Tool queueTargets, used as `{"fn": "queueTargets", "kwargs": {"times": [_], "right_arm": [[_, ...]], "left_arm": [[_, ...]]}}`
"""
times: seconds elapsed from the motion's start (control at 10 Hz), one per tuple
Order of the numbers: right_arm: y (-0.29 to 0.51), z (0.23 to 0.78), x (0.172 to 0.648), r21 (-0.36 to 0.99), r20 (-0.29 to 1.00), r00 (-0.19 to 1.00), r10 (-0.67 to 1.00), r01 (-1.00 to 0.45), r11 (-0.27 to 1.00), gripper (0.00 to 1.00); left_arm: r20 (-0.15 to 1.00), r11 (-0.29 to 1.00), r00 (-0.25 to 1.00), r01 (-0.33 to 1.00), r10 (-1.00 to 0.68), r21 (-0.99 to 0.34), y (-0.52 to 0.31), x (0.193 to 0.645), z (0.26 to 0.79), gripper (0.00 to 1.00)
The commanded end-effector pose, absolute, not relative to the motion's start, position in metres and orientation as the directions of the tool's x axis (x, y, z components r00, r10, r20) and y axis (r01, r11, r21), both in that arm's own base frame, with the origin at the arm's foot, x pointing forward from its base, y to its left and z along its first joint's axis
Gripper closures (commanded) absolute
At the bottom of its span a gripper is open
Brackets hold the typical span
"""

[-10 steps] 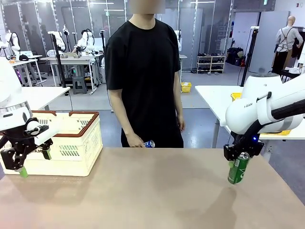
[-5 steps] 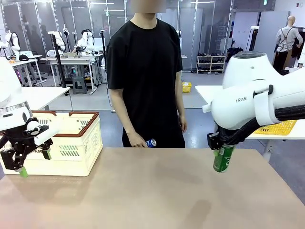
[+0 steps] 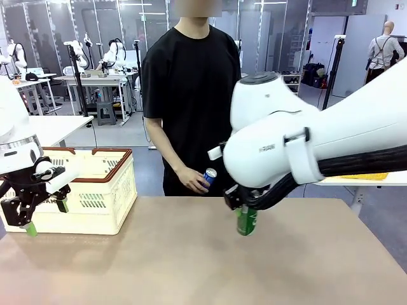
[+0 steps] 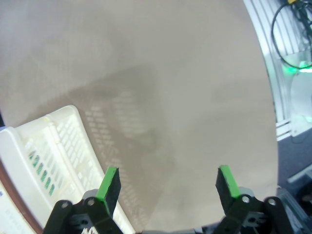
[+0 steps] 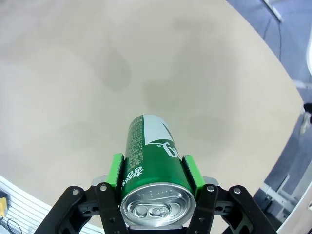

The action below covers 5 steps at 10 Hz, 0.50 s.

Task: Place the drinks into the Shopping basket.
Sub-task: Pick up one drink and place it into the Shopping basket.

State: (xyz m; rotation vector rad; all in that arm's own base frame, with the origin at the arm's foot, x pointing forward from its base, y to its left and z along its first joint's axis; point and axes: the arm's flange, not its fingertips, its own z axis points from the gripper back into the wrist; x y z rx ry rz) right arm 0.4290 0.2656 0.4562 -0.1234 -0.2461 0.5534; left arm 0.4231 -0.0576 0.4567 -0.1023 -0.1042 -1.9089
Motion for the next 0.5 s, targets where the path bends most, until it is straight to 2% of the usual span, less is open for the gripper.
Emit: {"fn": "queueTargets", "kwargs": {"times": [0.0,0.4], "right_arm": [[0.298,0.446,0.452,-0.195,0.219,0.788,0.575,-0.542,0.817,1.0],[0.352,0.417,0.461,-0.167,0.21,0.745,0.633,-0.611,0.774,1.0]], "left_arm": [[0.118,-0.332,-0.331,0.943,-0.936,0.014,-0.057,0.42,0.459,0.0],[0.118,-0.332,-0.331,0.943,-0.936,0.014,-0.057,0.42,0.459,0.0]]}}
